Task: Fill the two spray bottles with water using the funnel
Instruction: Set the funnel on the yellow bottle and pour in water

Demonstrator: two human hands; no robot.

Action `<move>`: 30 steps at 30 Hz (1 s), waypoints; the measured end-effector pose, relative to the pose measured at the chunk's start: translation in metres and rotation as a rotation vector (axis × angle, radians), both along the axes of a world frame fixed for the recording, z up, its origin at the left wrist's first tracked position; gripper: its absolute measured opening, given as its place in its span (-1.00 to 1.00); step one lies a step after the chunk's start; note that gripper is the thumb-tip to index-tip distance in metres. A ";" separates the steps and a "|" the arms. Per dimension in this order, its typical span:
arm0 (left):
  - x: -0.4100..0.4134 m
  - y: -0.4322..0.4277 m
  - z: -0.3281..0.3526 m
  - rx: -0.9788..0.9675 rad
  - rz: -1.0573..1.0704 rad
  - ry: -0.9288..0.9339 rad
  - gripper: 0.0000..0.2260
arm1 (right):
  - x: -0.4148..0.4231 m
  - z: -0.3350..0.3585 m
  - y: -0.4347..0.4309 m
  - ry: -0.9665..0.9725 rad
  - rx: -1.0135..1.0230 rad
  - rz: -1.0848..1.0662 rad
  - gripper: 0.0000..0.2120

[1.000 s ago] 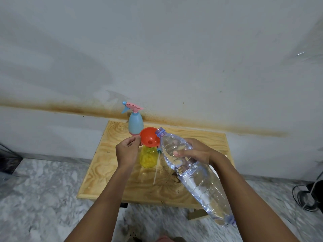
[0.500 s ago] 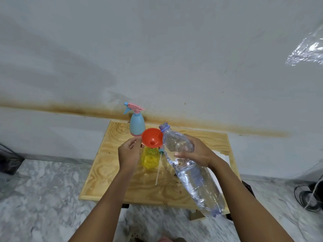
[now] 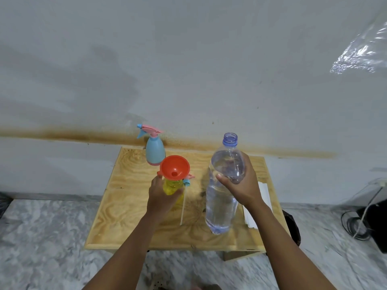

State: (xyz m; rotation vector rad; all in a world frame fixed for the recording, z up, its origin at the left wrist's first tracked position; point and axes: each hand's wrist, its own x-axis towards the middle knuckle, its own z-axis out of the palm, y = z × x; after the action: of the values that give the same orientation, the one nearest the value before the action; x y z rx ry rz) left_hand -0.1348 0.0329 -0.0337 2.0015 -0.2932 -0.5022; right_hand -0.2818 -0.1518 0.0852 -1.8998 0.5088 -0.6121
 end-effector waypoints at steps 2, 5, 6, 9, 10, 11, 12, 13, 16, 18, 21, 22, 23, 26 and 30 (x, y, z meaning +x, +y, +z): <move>-0.002 -0.006 -0.002 -0.013 0.058 -0.046 -0.32 | 0.000 -0.005 -0.001 -0.048 -0.008 -0.079 -0.29; -0.004 -0.009 0.000 -0.062 0.082 -0.119 -0.59 | 0.007 -0.009 -0.008 -0.099 -0.002 -0.166 -0.29; -0.005 -0.009 0.001 -0.083 0.080 -0.116 -0.63 | 0.010 -0.010 -0.011 -0.109 0.000 -0.192 -0.28; -0.004 -0.009 0.006 -0.130 0.090 -0.094 -0.64 | 0.022 -0.016 -0.025 -0.110 0.006 -0.235 -0.28; -0.004 -0.010 0.007 -0.141 0.092 -0.088 -0.65 | 0.027 -0.018 -0.029 -0.110 0.013 -0.247 -0.27; -0.004 -0.010 0.008 -0.150 0.094 -0.077 -0.68 | 0.031 -0.019 -0.033 -0.111 0.020 -0.259 -0.28; -0.004 -0.010 0.008 -0.159 0.095 -0.065 -0.71 | 0.034 -0.021 -0.036 -0.112 0.023 -0.272 -0.28; -0.004 -0.010 0.008 -0.169 0.093 -0.059 -0.75 | 0.037 -0.022 -0.039 -0.112 0.026 -0.283 -0.28; -0.001 -0.010 0.005 -0.185 0.090 -0.067 -0.75 | 0.046 -0.028 -0.048 -0.106 0.043 -0.300 -0.27; 0.000 -0.010 0.004 -0.182 0.094 -0.078 -0.74 | 0.050 -0.032 -0.052 -0.106 0.053 -0.314 -0.25; 0.000 -0.010 0.003 -0.192 0.097 -0.082 -0.74 | 0.054 -0.035 -0.057 -0.107 0.058 -0.334 -0.23; -0.001 -0.010 0.003 -0.200 0.096 -0.083 -0.74 | 0.053 -0.036 -0.058 -0.102 0.061 -0.333 -0.23; -0.001 -0.010 0.002 -0.208 0.096 -0.084 -0.74 | 0.053 -0.037 -0.058 -0.098 0.063 -0.332 -0.24; -0.001 -0.010 0.002 -0.209 0.097 -0.086 -0.73 | 0.049 -0.041 -0.059 -0.101 0.052 -0.342 -0.24; 0.000 -0.010 0.002 -0.202 0.099 -0.075 -0.72 | 0.040 -0.045 -0.062 -0.097 0.040 -0.355 -0.22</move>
State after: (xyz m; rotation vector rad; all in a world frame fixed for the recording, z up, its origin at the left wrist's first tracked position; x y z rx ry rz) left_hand -0.1346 0.0232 -0.0321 1.8308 -0.2779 -0.3219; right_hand -0.2414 -0.2142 0.0402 -1.7441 0.7975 -0.9130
